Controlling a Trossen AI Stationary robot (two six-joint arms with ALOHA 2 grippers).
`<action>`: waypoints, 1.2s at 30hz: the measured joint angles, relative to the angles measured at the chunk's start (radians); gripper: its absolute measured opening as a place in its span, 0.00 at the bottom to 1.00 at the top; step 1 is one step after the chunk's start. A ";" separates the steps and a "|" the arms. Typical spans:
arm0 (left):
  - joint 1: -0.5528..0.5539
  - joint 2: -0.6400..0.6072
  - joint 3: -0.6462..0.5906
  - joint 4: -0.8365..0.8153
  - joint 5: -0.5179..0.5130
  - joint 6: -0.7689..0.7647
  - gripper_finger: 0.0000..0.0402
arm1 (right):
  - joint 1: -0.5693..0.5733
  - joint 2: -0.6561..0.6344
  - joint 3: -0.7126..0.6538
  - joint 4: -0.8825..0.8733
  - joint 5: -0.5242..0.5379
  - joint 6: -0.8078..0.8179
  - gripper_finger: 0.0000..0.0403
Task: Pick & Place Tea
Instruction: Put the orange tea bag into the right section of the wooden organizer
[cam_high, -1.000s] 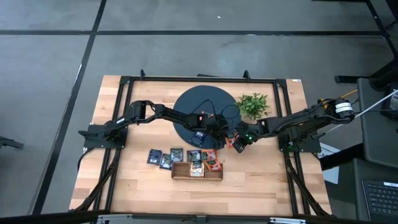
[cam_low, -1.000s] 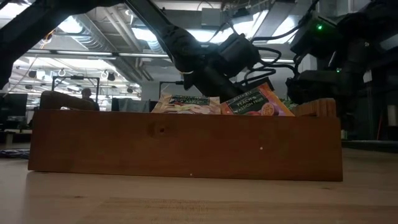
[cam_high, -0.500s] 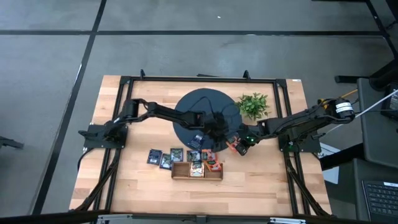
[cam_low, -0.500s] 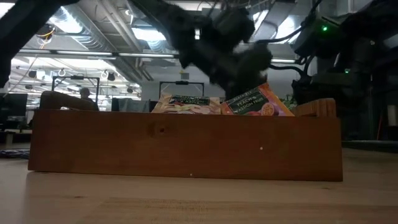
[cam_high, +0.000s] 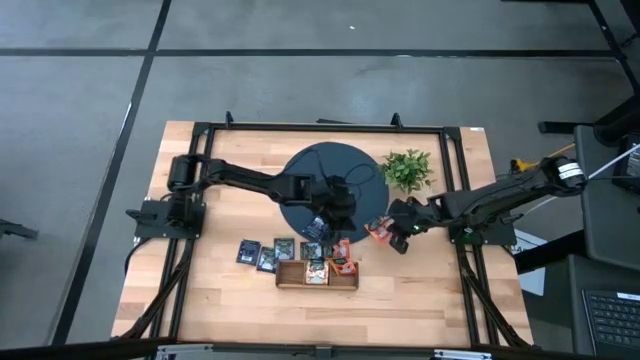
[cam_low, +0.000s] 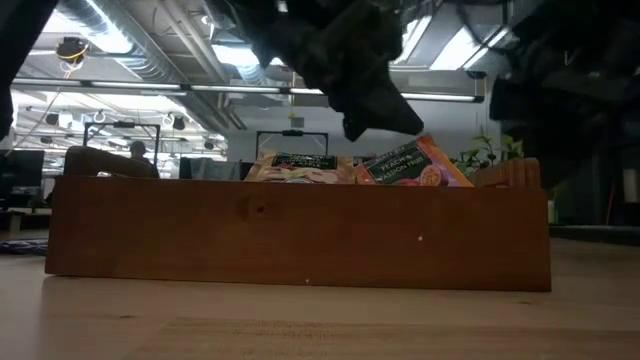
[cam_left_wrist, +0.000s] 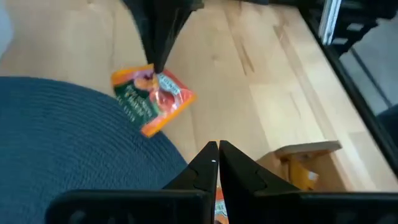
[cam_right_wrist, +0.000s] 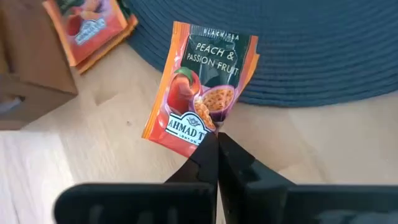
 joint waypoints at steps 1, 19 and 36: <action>0.001 -0.016 -0.025 0.022 0.000 -0.019 0.03 | 0.016 -0.013 0.000 -0.002 0.027 -0.005 0.01; 0.032 -0.064 -0.131 0.158 0.026 -0.261 0.10 | 0.159 -0.043 0.000 0.261 0.266 -0.325 0.00; 0.072 -0.064 -0.131 0.178 0.044 -0.480 0.41 | 0.158 -0.043 0.000 0.252 0.266 -0.350 0.00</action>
